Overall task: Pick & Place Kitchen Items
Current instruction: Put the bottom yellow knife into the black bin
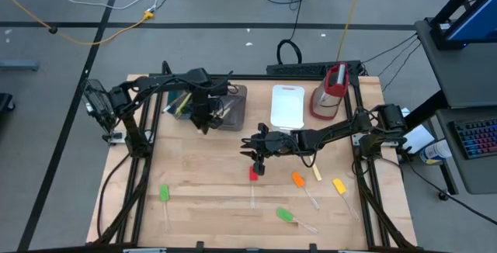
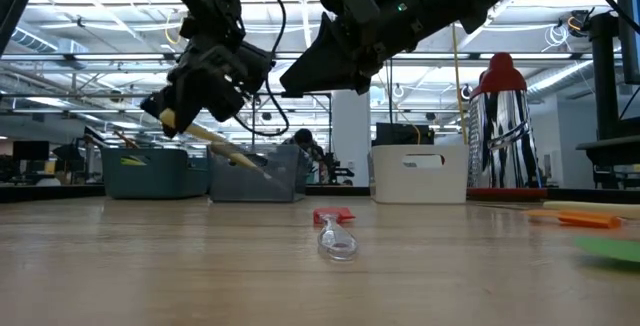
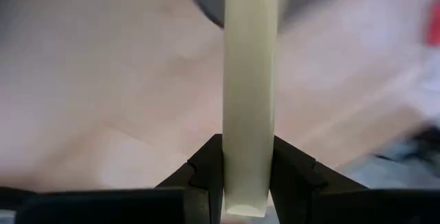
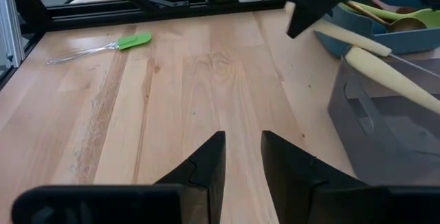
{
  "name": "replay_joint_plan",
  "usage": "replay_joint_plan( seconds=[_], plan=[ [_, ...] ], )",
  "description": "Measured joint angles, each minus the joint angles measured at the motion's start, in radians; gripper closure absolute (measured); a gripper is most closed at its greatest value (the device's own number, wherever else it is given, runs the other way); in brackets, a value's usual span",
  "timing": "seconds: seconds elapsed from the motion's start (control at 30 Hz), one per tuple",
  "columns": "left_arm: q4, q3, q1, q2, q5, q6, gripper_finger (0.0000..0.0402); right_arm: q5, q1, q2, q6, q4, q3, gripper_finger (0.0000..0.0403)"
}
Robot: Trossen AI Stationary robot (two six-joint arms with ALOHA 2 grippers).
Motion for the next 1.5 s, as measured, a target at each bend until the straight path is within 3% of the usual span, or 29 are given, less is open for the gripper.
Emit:
replay_joint_plan(
  seconds=[0.13,0.37,0.6,1.07,1.5],
  plan=[
    [-0.006,0.040,-0.001,0.000,0.125,-0.107,0.0309,0.000,0.000,0.000,-0.022,0.001,0.000,0.0314],
    [0.060,0.135,0.004,-0.001,0.185,-0.330,0.0309,0.000,0.000,0.000,-0.025,0.002,0.000,0.0314],
    [0.136,0.142,0.017,0.008,0.311,-0.469,0.0309,0.000,0.000,0.000,-0.025,0.002,0.000,0.0314],
    [0.162,0.142,0.029,0.135,0.405,-0.486,0.0309,0.000,0.000,0.000,-0.045,0.002,0.000,0.0314],
    [0.191,0.142,0.080,0.156,0.384,-0.377,0.0309,0.000,0.000,0.000,-0.047,0.002,0.000,0.0314]
  ],
)
